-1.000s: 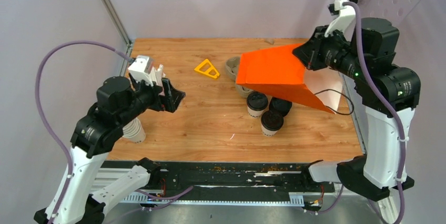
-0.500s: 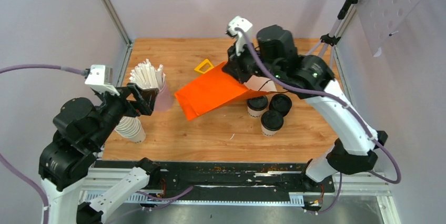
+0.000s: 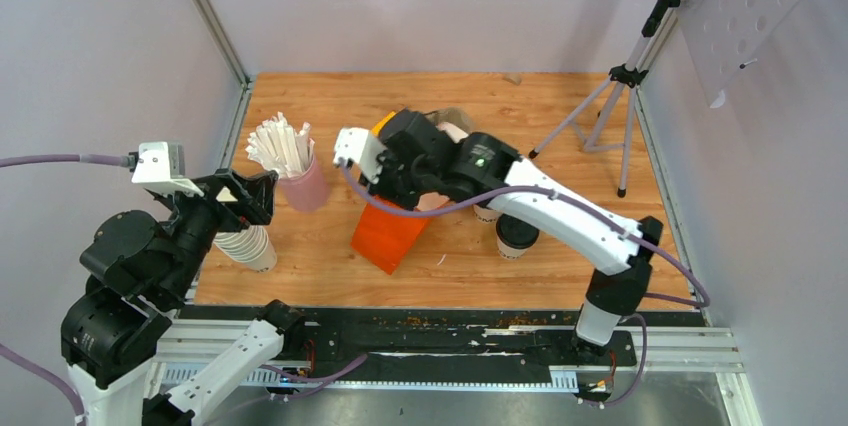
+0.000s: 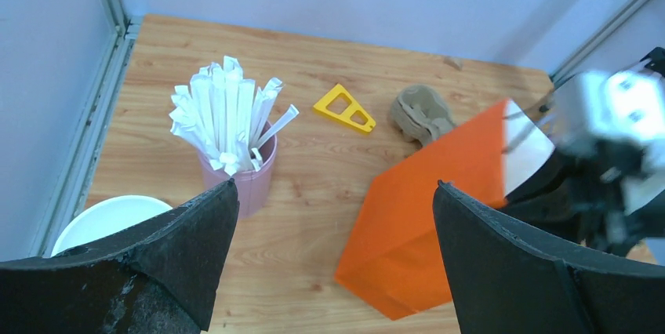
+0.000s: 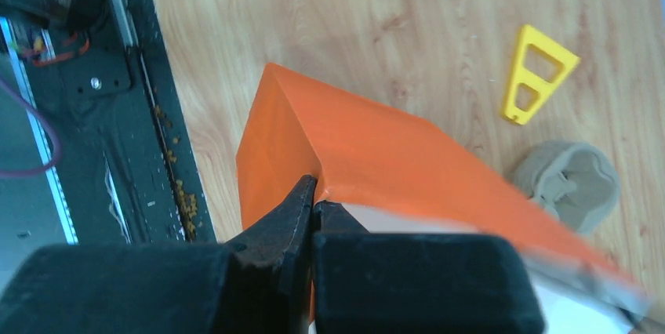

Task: Pack the takeout coffee

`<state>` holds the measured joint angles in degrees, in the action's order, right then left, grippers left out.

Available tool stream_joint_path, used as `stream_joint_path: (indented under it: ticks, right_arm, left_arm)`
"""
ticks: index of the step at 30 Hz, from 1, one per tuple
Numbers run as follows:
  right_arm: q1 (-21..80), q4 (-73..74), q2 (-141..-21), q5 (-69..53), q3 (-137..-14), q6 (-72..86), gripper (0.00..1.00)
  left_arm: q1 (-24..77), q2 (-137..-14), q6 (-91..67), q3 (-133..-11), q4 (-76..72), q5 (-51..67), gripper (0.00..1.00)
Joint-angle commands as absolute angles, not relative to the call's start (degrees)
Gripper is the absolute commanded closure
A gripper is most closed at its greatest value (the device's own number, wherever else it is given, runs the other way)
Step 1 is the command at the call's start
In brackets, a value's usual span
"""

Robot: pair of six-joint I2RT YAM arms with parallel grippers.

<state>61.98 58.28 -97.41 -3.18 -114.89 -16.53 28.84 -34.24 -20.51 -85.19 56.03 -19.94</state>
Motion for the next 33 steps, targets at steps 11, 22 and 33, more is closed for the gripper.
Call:
stream_joint_path:
  ticks: [11, 22, 33]
  right_arm:
    - [68.7, 62.8, -111.1, 9.4, -122.6, -18.4, 0.97]
    - [68.7, 60.9, -108.4, 9.6, -125.1, -13.0, 0.51]
    - [66.1, 49.0, -93.3, 8.8, -118.0, -3.1, 0.25]
  left_arm:
    - [28.7, -33.5, -20.7, -83.0, 56.1, -23.1, 0.00]
    - [28.7, -33.4, -19.5, -81.1, 55.1, -20.0, 0.00]
    - [28.7, -35.8, -23.2, -75.0, 50.8, -3.8, 0.00]
